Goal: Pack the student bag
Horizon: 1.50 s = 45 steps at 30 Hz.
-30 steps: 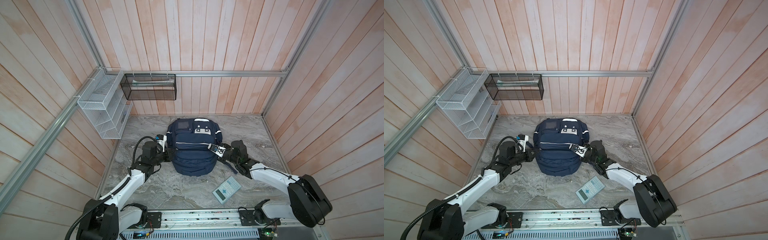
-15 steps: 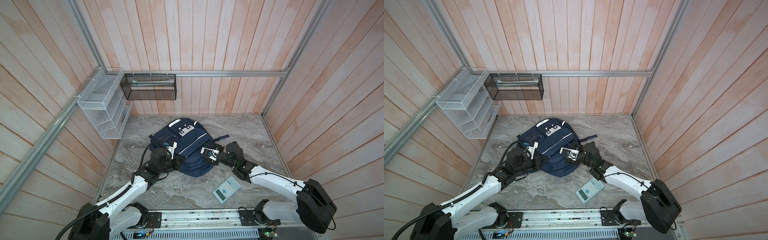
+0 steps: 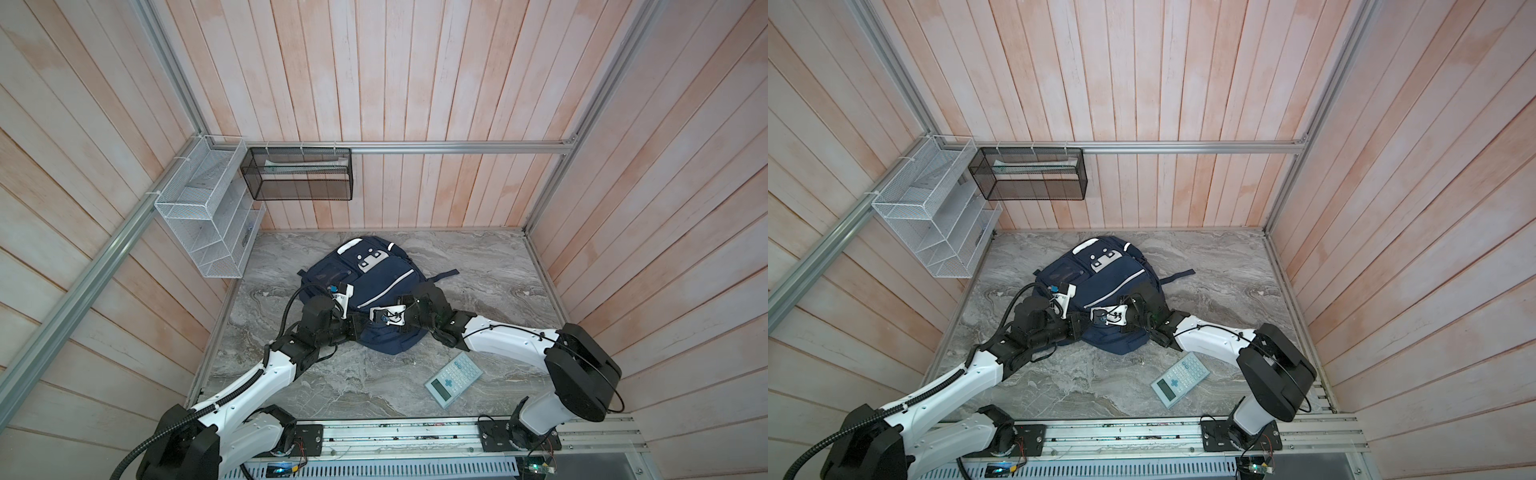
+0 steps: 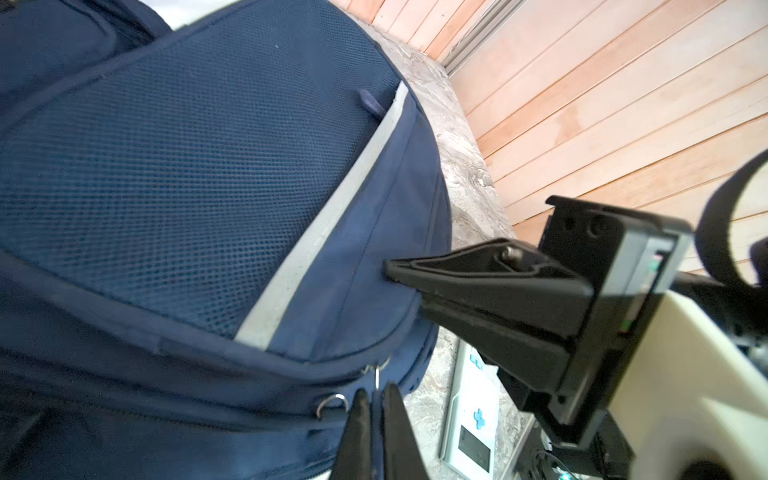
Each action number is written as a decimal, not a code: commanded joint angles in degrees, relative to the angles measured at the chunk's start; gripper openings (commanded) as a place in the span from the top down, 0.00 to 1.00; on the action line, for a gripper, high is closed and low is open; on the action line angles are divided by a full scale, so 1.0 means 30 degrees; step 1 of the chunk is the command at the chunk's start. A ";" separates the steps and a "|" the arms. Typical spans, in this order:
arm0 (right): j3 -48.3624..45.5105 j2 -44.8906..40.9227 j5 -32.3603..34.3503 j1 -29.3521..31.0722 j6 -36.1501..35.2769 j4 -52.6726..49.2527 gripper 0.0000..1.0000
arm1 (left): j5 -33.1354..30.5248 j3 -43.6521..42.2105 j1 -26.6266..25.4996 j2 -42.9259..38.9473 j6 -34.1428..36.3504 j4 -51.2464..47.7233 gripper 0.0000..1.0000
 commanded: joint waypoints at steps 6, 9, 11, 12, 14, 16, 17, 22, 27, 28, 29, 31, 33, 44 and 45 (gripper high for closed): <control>-0.1124 -0.1238 -0.1826 -0.1736 0.0611 -0.2059 1.00 | -0.3744 0.0567 0.2652 -0.0774 0.1304 -0.1675 1.00; -0.1459 -0.1699 -0.2314 -0.2527 0.0768 -0.2143 1.00 | -0.3050 0.0568 0.4757 -0.0557 0.1309 -0.1457 1.00; -0.1659 -0.1888 -0.2683 -0.2986 0.0853 -0.2175 1.00 | -0.3002 0.0892 0.5402 -0.0221 0.1488 -0.1422 1.00; -0.1804 -0.2003 -0.2806 -0.3109 0.0897 -0.2078 1.00 | -0.3163 0.1087 0.5545 -0.0012 0.1543 -0.1382 1.00; -0.1993 -0.2155 -0.2754 -0.3221 0.0930 -0.1910 1.00 | -0.2931 0.1437 0.5564 0.0452 0.1606 -0.1238 1.00; -0.2066 -0.2341 -0.2513 -0.3243 0.1025 -0.1853 1.00 | -0.2396 0.1555 0.5585 0.0788 0.1562 -0.1003 1.00; -0.2151 -0.2512 -0.2362 -0.3231 0.1156 -0.1704 1.00 | -0.2031 0.1539 0.5567 0.0809 0.1554 -0.0834 1.00; -0.3427 -0.3989 -0.2289 -0.3183 0.3730 0.0756 0.79 | -0.0765 0.1101 0.4950 -0.0358 0.2481 0.0052 0.57; -0.4504 -0.6419 0.0492 -0.3249 0.8255 0.0350 0.51 | -0.1865 0.2456 0.1572 -0.0534 0.5447 -0.0847 0.14; -0.4738 -0.6925 0.1438 -0.3240 0.9468 0.0011 0.45 | -0.2370 0.2919 0.0645 -0.0162 0.6127 -0.1281 0.12; -0.4979 -0.7634 0.3008 -0.3242 1.1921 -0.0218 0.40 | -0.3040 0.3523 -0.0393 0.0422 0.6888 -0.1836 0.11; -0.4757 -0.8640 0.5202 -0.3268 1.6415 -0.2152 0.34 | -0.4728 0.4355 -0.2185 0.1557 0.7888 -0.2639 0.10; -0.4384 -0.9272 0.5840 -0.3562 2.1048 -0.5368 0.26 | -0.5362 0.4624 -0.3066 0.2532 0.8106 -0.2397 0.10; -0.4705 -1.1519 0.3717 -0.4817 3.3296 -1.8256 0.02 | -0.7249 0.5407 -0.5098 0.4412 0.8700 -0.2068 0.09; -0.4510 -1.1873 0.3976 -0.4644 3.3957 -1.9173 0.02 | -0.7221 0.5295 -0.5116 0.4289 0.8609 -0.1930 0.09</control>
